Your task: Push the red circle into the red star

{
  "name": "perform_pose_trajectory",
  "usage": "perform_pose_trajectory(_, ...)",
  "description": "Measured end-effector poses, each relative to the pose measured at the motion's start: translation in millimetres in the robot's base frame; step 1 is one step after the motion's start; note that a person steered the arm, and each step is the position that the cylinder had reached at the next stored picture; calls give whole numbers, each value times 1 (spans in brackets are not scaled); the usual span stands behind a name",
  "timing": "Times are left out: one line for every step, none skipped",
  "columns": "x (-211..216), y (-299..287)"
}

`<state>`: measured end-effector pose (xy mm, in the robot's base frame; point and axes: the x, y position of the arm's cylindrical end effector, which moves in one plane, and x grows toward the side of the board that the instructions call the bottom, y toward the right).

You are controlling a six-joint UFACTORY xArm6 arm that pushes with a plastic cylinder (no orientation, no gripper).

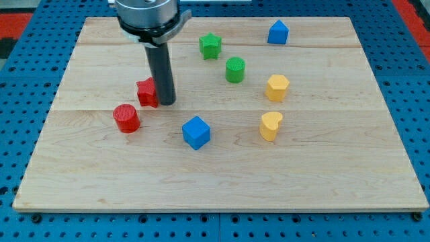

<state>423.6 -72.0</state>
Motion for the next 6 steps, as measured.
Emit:
perform_pose_trajectory(2,29)
perform_pose_trajectory(30,16)
perform_pose_trajectory(95,-36)
perform_pose_trajectory(96,-81)
perform_pose_trajectory(47,-79)
perform_pose_trajectory(35,-71)
